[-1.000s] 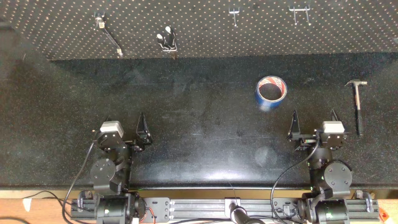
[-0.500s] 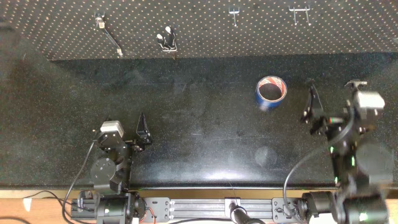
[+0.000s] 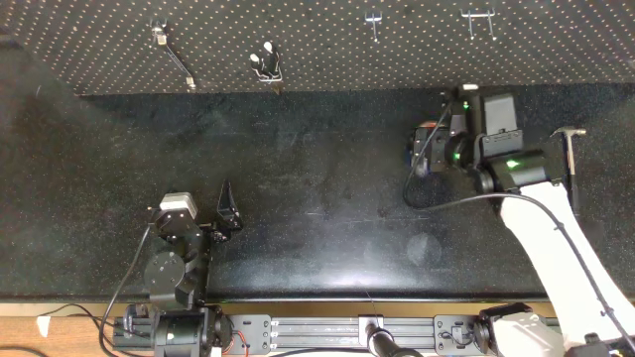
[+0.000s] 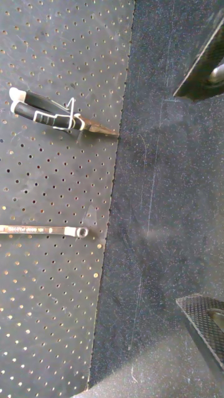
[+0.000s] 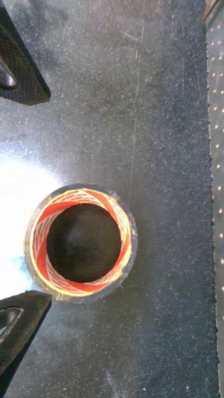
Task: Place Tools Onto Pegboard
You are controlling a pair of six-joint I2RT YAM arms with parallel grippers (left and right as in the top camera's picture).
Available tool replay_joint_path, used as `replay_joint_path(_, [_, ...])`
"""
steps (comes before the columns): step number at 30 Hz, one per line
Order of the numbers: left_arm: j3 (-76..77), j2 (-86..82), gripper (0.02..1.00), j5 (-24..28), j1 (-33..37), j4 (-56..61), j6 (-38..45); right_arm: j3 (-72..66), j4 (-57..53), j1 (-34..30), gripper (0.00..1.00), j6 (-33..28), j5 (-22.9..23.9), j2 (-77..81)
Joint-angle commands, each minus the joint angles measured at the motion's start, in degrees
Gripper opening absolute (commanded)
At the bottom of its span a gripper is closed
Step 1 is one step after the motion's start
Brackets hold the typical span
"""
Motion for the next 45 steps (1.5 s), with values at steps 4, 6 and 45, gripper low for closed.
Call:
replay_joint_path(4, [-0.3,-0.1,0.996,-0.5,-0.2,0.0,-0.5,1.0,-0.8,1.2,0.976,2.3,5.7,0.9])
replay_joint_path(6, [-0.3,-0.1,0.996,-0.5,-0.2,0.0,-0.5,1.0,-0.5,1.4,0.976,2.7,6.3,2.6])
replay_joint_path(45, [-0.3,-0.1,0.996,-0.5,-0.2,0.0,-0.5,4.7,5.0,8.3,0.976,2.8,14.0,12.8])
